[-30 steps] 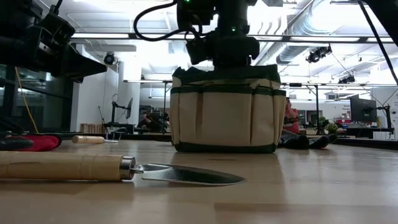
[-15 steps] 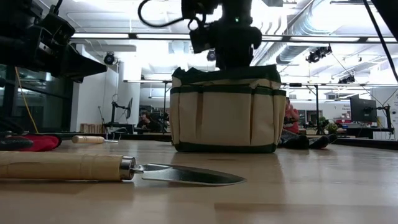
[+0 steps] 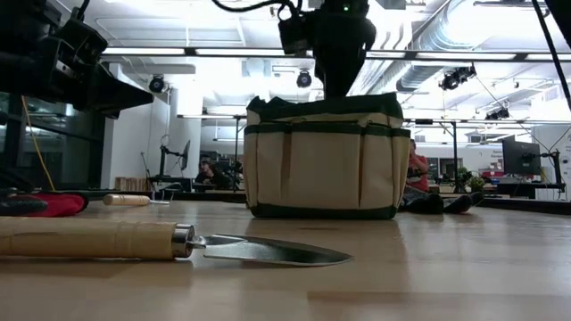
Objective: Pick & Place Garden tools in Gardening bag
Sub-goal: Put the green shear scissors into the gardening bag
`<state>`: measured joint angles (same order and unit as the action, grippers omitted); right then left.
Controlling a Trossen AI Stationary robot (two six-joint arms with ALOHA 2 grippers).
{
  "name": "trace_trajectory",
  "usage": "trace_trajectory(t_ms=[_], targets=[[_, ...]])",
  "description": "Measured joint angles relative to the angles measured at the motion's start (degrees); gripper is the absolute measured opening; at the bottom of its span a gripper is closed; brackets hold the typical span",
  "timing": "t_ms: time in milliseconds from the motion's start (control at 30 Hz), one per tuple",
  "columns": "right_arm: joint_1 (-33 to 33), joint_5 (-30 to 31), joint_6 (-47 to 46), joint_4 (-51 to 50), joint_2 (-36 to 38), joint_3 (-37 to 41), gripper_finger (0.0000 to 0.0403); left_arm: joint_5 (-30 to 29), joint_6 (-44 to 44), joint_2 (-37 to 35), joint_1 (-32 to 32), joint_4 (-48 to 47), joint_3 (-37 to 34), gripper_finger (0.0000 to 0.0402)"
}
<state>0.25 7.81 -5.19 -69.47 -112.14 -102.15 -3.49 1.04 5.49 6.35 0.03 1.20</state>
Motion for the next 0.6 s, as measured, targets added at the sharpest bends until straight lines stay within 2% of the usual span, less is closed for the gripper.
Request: trace_trajectory(t_ms=[600], targets=[[0.00,-0.26,-2.64,-1.66,2.86,0.00,0.0139,-0.02,0.00,0.00,0.02,-0.02,0.01,0.0010]])
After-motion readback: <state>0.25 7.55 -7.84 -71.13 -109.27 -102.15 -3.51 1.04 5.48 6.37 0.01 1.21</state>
